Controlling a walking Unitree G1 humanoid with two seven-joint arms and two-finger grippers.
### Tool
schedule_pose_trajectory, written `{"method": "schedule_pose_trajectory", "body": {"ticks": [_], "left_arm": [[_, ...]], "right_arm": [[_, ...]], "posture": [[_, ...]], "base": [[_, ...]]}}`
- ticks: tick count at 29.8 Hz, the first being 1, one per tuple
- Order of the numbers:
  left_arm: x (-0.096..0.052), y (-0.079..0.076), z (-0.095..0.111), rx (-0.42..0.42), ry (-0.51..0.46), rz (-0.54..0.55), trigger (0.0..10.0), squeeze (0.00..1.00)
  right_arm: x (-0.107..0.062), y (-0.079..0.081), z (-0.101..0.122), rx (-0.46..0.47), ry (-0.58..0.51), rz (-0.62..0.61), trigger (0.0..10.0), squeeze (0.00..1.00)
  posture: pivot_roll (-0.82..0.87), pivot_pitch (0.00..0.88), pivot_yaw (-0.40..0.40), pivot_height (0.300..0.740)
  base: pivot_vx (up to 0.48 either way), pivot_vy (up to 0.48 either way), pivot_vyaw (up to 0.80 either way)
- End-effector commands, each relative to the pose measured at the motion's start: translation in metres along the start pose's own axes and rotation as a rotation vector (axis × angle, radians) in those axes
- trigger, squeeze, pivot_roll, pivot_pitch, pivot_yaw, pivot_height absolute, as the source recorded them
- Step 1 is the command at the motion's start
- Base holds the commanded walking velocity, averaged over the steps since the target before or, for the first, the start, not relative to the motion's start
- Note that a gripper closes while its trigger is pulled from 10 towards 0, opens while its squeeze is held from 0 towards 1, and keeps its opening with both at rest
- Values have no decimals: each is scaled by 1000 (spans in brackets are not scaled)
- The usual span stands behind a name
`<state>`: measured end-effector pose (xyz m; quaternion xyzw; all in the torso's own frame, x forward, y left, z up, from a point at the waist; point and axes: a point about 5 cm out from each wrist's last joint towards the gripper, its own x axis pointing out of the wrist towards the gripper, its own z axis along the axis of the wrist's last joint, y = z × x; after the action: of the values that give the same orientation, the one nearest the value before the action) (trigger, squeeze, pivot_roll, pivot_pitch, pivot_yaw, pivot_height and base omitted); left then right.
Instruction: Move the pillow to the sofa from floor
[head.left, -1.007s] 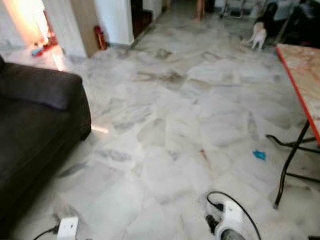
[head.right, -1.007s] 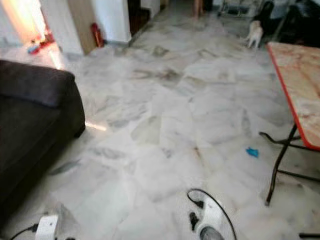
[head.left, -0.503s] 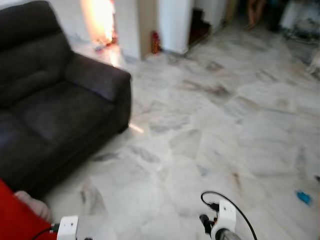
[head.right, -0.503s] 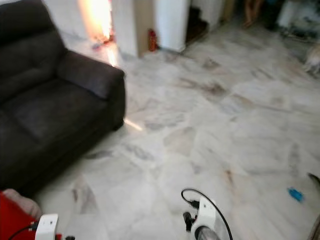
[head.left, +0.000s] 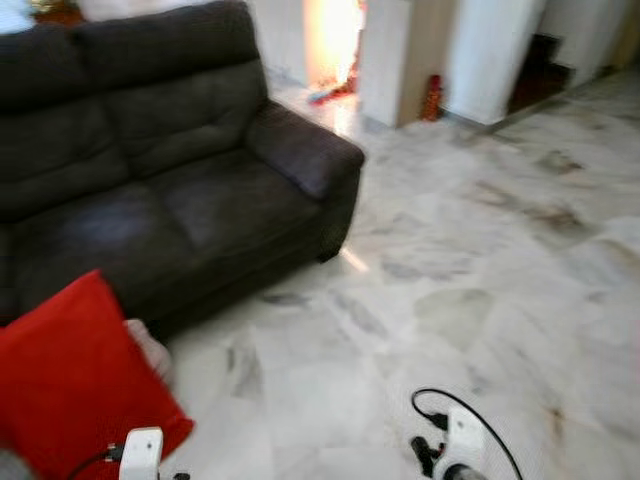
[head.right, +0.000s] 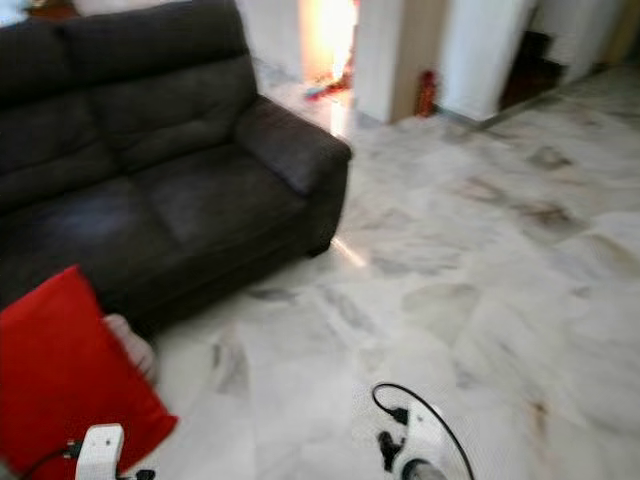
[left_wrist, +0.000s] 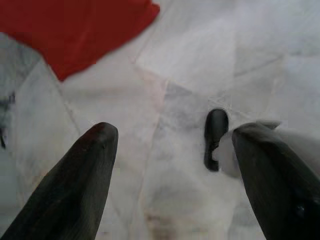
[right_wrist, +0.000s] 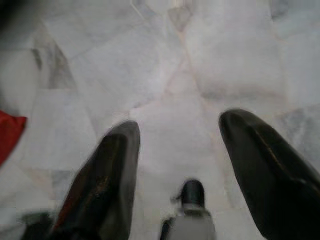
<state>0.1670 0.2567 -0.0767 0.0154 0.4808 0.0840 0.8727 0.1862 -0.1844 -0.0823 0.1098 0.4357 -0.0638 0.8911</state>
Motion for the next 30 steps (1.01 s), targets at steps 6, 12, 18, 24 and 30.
{"method": "schedule_pose_trajectory", "body": {"ticks": [6,12,18,24,30], "left_arm": [[0,3,3,20,-2,9,10000,0],[0,3,3,17,-2,12,10000,0],[0,3,3,17,-1,12,10000,0],[0,3,3,17,-1,13,10000,0],[0,3,2,18,1,14,10000,0]], "right_arm": [[2,9,3,2,-6,21,10000,0],[2,8,3,0,-6,23,10000,0],[2,8,3,-1,-6,23,10000,0],[2,8,3,-1,-5,24,10000,0],[2,8,3,-1,-5,25,10000,0]], "posture": [[-50,0,-26,740],[-49,0,-28,740],[-50,0,-27,740],[-49,0,-27,740],[-49,0,-27,740]], "base": [[0,0,800],[0,0,800],[0,0,800],[0,0,800],[0,0,800]]}}
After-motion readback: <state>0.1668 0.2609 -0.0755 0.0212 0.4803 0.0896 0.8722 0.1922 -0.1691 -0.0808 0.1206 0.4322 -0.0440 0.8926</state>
